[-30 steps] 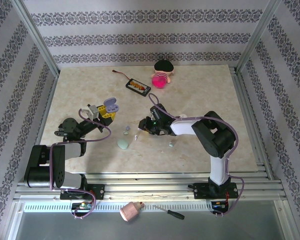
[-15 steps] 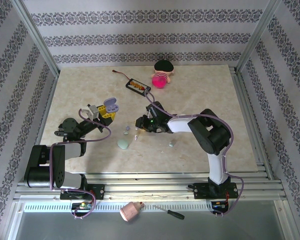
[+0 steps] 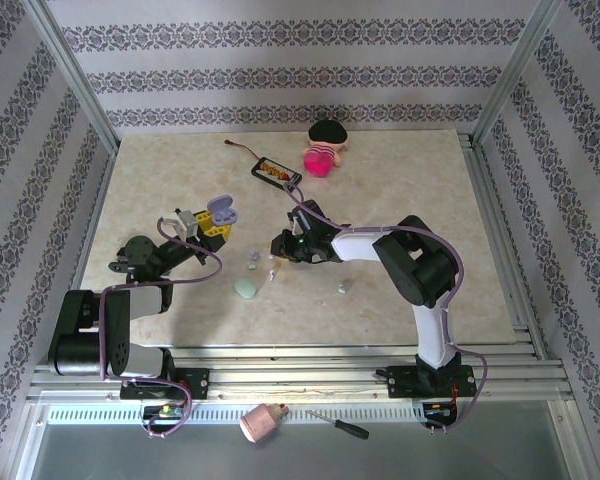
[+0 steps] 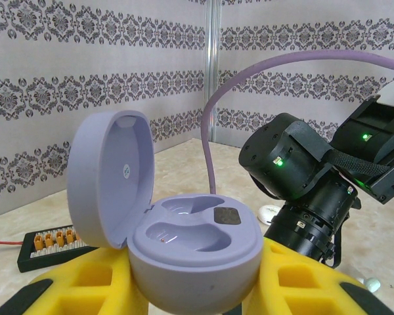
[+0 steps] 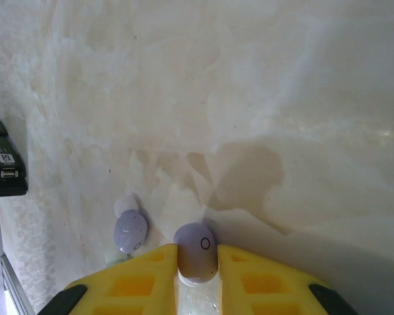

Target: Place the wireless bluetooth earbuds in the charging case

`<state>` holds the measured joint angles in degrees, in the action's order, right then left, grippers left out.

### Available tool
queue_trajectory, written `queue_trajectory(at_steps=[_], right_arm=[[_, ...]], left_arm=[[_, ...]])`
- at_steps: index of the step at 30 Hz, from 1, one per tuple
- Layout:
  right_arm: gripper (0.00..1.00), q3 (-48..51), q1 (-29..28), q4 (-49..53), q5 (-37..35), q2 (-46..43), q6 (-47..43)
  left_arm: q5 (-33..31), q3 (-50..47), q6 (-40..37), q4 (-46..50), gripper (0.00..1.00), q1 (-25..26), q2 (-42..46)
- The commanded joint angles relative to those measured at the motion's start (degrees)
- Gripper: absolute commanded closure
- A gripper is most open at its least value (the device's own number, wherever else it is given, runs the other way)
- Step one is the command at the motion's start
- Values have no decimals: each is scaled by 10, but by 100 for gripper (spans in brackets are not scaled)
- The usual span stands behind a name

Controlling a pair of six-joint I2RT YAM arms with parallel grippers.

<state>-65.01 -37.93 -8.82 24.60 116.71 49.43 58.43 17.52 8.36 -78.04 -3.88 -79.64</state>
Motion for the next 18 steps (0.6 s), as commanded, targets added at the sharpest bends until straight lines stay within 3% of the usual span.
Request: queue_trajectory(at_steps=[1, 13, 18], right_arm=[[80, -3, -1, 24, -22, 12, -32], [78, 83, 29, 82, -77, -123, -98], [77, 119, 40, 162, -130, -179, -145]], left_arm=[[10, -1, -9, -26, 85, -11, 7], [14, 2, -22, 12, 84, -11, 19], [16, 4, -21, 12, 84, -8, 18]])
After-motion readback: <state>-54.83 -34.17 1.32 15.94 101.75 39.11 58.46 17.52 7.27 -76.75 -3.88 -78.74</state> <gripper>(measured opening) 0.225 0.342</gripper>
